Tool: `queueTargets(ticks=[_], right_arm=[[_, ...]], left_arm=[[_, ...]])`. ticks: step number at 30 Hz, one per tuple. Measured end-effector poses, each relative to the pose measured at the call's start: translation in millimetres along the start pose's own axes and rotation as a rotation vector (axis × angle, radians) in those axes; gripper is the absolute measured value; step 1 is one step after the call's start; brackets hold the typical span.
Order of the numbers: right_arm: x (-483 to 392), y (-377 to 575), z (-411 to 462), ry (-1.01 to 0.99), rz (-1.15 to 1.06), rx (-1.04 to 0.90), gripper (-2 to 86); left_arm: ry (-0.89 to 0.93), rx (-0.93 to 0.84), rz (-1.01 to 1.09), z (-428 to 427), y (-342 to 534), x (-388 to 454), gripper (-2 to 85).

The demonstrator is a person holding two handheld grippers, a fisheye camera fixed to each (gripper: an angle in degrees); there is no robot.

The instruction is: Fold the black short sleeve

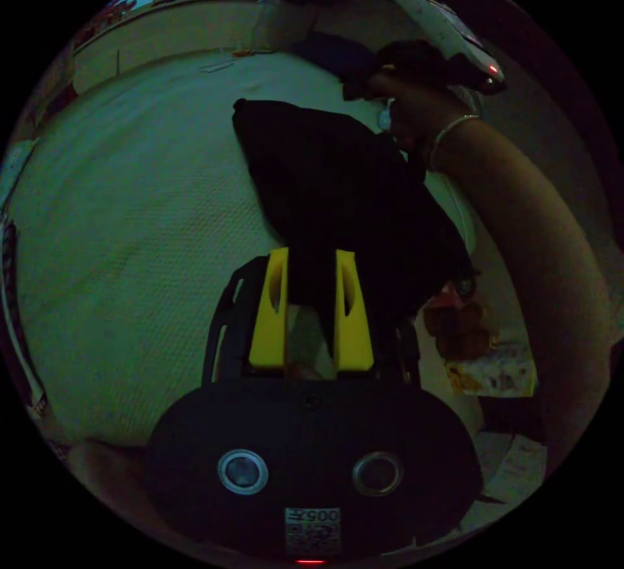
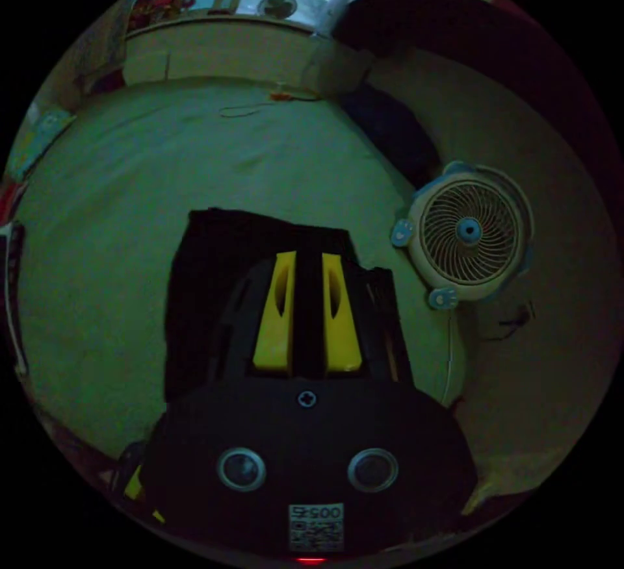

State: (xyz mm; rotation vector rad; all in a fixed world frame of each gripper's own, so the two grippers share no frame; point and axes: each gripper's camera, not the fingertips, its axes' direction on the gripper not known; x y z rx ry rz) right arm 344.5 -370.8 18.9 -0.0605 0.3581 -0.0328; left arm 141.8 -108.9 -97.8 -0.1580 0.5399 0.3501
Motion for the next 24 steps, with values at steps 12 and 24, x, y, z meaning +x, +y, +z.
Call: queueTargets(ticks=[12,24], right_arm=[[-120.0,64.3,-58.4,-0.181,0.068,-0.118,0.9],[-372.7,171.9,-256.0,-0.587,-0.311,0.007,3.6]], left_arm=[[-0.179,0.093,-0.114,-150.7,119.7,-118.9,9.9],[-0.564,0.222,-0.473,-344.6,274.5,-317.2,10.5]])
